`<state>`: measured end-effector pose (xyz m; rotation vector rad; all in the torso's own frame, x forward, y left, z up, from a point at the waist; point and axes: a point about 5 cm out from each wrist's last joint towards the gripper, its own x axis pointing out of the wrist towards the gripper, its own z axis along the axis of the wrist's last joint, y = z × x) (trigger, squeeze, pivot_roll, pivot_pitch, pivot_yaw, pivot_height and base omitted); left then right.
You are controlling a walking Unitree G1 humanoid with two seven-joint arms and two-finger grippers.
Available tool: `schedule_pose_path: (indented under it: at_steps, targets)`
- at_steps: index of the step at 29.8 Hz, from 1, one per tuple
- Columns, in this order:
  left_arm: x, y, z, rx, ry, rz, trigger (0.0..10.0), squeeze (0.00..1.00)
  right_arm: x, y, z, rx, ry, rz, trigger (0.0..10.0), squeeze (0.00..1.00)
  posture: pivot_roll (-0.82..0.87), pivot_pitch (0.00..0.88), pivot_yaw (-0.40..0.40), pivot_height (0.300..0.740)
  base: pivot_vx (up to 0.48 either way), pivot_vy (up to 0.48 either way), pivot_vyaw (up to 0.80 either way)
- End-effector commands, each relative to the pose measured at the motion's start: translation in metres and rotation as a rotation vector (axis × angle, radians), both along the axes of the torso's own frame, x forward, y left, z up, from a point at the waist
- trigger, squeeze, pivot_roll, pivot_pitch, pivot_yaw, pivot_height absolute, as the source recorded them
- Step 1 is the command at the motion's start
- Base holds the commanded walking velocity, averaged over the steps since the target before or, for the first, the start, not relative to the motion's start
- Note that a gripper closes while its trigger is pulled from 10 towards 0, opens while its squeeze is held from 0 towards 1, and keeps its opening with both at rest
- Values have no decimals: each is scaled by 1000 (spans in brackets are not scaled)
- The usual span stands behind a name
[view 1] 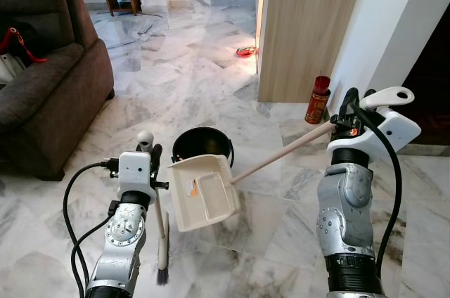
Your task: Sweep floor
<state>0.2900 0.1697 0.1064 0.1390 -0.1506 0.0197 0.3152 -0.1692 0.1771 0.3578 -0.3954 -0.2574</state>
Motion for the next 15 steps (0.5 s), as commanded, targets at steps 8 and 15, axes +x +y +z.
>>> schedule_pose_path:
  at_steps: [8,15]
  targets:
    - [3,2,12,18,-52,4,10000,0,-2,8,35,27,-151,47,10000,0,22,0,50,740,266,0,117]
    - [3,2,12,19,-51,1,10000,0,-1,11,35,29,-145,69,10000,0,21,0,52,740,272,0,0]
